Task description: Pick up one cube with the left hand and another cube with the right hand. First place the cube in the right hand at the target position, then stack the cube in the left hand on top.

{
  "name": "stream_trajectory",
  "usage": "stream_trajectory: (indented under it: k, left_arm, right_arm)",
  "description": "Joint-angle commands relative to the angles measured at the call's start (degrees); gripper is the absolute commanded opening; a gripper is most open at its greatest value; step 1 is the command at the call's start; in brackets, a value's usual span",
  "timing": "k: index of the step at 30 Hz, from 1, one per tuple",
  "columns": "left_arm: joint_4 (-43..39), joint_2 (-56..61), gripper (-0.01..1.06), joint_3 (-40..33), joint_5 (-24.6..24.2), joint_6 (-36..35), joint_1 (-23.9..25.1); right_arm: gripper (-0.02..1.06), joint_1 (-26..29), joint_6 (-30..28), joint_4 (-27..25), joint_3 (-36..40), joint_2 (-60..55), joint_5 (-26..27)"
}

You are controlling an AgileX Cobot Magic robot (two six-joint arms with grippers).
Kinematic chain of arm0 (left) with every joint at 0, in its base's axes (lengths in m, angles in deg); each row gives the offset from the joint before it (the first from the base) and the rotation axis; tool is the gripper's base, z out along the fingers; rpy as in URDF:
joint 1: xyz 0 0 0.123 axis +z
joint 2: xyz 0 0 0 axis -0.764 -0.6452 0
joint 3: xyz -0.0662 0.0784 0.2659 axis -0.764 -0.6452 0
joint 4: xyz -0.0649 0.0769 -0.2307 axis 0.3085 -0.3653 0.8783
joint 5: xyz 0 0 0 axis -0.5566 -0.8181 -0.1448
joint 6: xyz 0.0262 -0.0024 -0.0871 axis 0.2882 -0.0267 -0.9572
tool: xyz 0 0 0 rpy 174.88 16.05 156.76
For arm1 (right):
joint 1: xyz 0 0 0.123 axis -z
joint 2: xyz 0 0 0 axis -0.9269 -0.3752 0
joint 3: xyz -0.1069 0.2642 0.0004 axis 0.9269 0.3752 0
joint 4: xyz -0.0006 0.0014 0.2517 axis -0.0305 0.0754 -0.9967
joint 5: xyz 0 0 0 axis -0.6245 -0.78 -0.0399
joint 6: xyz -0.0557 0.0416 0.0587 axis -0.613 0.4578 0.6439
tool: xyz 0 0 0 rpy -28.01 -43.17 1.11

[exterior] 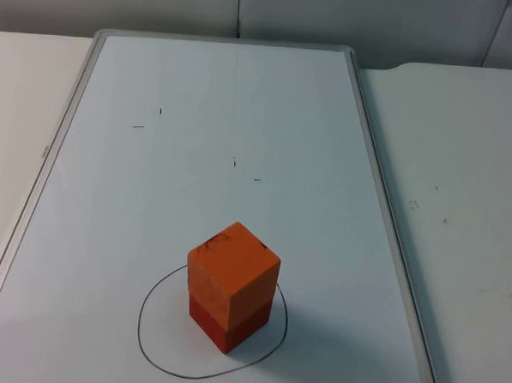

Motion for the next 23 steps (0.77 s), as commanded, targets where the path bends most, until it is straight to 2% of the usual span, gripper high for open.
stream_trajectory:
  k: [1, 3, 4, 7, 8, 12, 13, 17, 18, 21, 23]
  left_arm:
    - [0.2, 0.24, 1.05, -0.22, 0.61, -0.17, 0.25]
    - [0.2, 0.24, 1.05, -0.22, 0.61, -0.17, 0.25]
    - [0.2, 0.24, 1.05, -0.22, 0.61, -0.17, 0.25]
    - [0.2, 0.24, 1.05, -0.22, 0.61, -0.17, 0.25]
    - [0.2, 0.24, 1.05, -0.22, 0.61, -0.17, 0.25]
    - [0.2, 0.24, 1.05, -0.22, 0.61, -0.17, 0.25]
    - [0.2, 0.24, 1.05, -0.22, 0.61, -0.17, 0.25]
    - [0.2, 0.24, 1.05, -0.22, 0.61, -0.17, 0.25]
    - [0.2, 0.24, 1.05, -0.22, 0.61, -0.17, 0.25]
    - [0.2, 0.24, 1.05, -0.22, 0.61, -0.17, 0.25]
    - [0.2, 0.24, 1.05, -0.22, 0.61, -0.17, 0.25]
  right_arm:
    - [1.05, 1.61, -0.37, 0.27, 0.53, 0.21, 0.72]
    - [1.05, 7.45, -0.37, 0.27, 0.53, 0.21, 0.72]
    - [1.05, 7.45, -0.37, 0.27, 0.53, 0.21, 0.72]
    - [1.05, 18.5, -0.37, 0.27, 0.53, 0.21, 0.72]
    - [1.05, 18.5, -0.37, 0.27, 0.53, 0.21, 0.72]
    - [1.05, 34.4, -0.37, 0.27, 0.53, 0.21, 0.82]
    - [1.05, 34.4, -0.37, 0.27, 0.53, 0.21, 0.82]
    - [1.05, 44.78, -0.37, 0.27, 0.53, 0.21, 0.82]
    - [1.05, 44.78, -0.37, 0.27, 0.53, 0.21, 0.82]
    - [1.05, 49.86, -0.37, 0.27, 0.53, 0.21, 0.82]
    - [1.05, 50.54, -0.37, 0.27, 0.53, 0.21, 0.82]
